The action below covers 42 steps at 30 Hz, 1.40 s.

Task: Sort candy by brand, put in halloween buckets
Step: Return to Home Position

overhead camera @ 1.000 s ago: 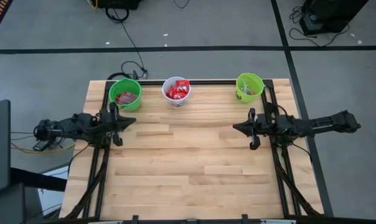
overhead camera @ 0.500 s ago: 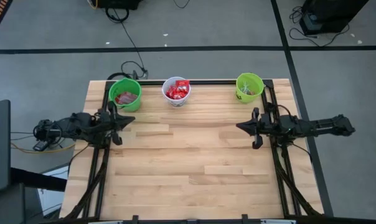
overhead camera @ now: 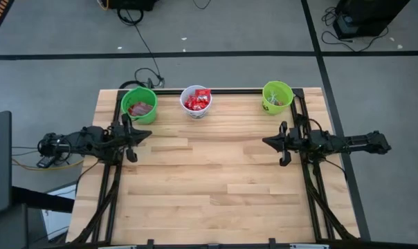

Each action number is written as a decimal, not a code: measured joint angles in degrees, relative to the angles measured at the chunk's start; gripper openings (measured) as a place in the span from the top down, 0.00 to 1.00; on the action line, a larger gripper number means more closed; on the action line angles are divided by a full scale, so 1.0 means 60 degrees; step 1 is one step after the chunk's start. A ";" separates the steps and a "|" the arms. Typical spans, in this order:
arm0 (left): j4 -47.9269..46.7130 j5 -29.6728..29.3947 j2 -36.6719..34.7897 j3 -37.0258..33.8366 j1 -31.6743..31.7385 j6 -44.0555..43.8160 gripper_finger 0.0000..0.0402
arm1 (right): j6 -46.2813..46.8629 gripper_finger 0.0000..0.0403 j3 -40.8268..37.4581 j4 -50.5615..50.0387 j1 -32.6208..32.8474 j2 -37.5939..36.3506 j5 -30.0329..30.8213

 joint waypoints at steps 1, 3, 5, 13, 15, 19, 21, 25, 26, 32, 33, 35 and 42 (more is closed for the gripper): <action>0.0059 0.0072 0.0000 -0.0064 0.0000 0.0000 0.98 | 0.0013 0.99 0.0000 0.0010 -0.0020 0.0000 -0.0051; 0.0382 0.0203 0.0000 -0.0256 0.0000 0.0037 0.98 | 0.0005 0.99 0.0000 0.0070 -0.0052 0.0000 -0.0178; 0.0664 0.0257 0.0000 -0.0460 0.0000 0.0053 0.98 | -0.0034 0.99 0.0000 0.0125 -0.0079 0.0000 -0.0236; 0.1036 0.0740 0.0000 -0.1088 -0.0001 -0.0189 0.98 | -0.0245 0.98 0.0000 0.0147 -0.0187 0.0004 -0.0243; 0.1258 0.0961 0.0000 -0.1290 -0.0003 -0.0196 0.98 | -0.0292 0.98 0.0000 0.0133 -0.0187 0.0004 -0.0246; 0.2118 0.1373 0.0000 -0.1748 0.0000 0.0120 0.98 | -0.0208 0.96 0.0000 0.0054 -0.0187 0.0011 -0.0235; 0.2626 0.1626 0.0000 -0.1988 0.0000 0.0246 0.98 | -0.0193 0.95 0.0000 0.0056 -0.0187 0.0011 -0.0239; 0.3013 0.1972 0.0007 -0.2367 0.0000 0.0190 0.98 | 0.0143 0.94 0.0000 0.0063 -0.0184 0.0011 -0.0246; 0.2893 0.2005 0.0005 -0.2367 0.0000 0.0168 0.98 | 0.0299 0.94 0.0000 0.0067 -0.0184 0.0011 -0.0249; 0.2700 0.1863 0.0004 -0.2367 0.0004 0.0010 0.98 | 0.0564 0.94 0.0000 0.0079 -0.0180 0.0011 -0.0249; 0.2699 0.1831 0.0006 -0.2367 0.0004 0.0109 0.98 | 0.0645 0.93 0.0000 0.0097 -0.0180 0.0011 -0.0249; 0.2701 0.1816 0.0007 -0.2367 0.0004 0.0298 0.98 | 0.0672 0.93 0.0000 0.0154 -0.0180 0.0011 -0.0249; 0.2704 0.1757 0.0007 -0.2367 0.0004 0.0446 0.97 | 0.0672 0.94 0.0000 0.0151 -0.0180 0.0011 -0.0249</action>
